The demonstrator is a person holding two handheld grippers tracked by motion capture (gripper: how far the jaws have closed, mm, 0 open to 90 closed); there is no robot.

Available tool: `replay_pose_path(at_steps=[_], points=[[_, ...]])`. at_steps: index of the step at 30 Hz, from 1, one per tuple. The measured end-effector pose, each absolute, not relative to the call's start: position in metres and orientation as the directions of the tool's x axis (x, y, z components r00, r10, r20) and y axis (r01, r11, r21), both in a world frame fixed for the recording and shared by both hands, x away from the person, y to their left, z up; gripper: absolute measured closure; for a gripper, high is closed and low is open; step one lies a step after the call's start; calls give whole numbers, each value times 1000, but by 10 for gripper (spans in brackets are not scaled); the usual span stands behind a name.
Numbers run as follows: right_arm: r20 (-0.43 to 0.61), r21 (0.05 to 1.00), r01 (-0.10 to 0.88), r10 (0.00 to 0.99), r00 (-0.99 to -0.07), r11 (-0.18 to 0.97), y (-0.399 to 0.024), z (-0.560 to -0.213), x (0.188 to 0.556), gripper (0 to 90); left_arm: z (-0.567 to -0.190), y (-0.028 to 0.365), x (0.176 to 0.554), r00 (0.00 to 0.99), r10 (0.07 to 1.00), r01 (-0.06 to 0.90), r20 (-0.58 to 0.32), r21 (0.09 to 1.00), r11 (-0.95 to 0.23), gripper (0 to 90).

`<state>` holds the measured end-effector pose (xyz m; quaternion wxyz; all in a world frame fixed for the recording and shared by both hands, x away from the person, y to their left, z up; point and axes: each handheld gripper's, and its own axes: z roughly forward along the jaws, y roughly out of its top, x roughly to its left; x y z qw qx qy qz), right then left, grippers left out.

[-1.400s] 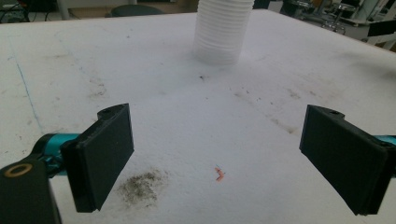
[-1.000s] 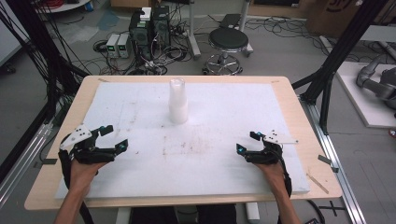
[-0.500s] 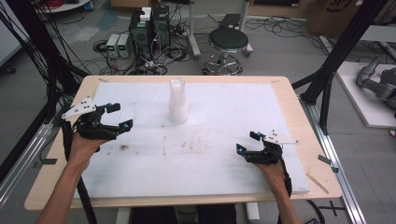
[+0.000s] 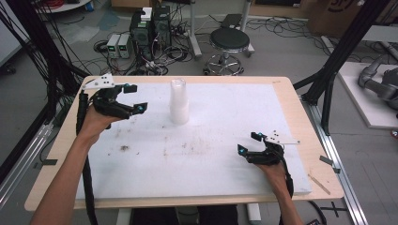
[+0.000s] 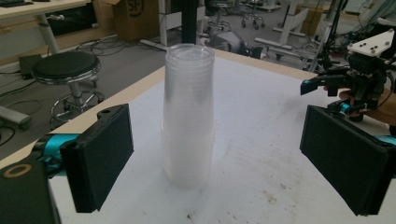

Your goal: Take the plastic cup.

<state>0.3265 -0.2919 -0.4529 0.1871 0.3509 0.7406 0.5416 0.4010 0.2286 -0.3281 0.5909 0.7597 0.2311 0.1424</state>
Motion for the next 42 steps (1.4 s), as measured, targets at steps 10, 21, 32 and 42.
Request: replay_pose_path(at_steps=[10, 21, 32, 42], points=[[107, 934, 319, 723, -683, 163, -292, -453, 326, 151, -315, 206, 444, 898, 435, 165, -66, 967, -193, 96], [103, 936, 312, 721, -685, 162, -292, -453, 325, 151, -315, 186, 475, 914, 401, 159, -66, 966, -203, 95], [105, 933, 319, 720, -686, 167, -292, -453, 327, 151, -334, 164, 490, 925, 372, 179, -83, 956, -231, 96], [109, 933, 321, 720, -685, 165, -292, -453, 327, 151, -345, 146, 498, 926, 365, 191, -93, 951, -243, 96]])
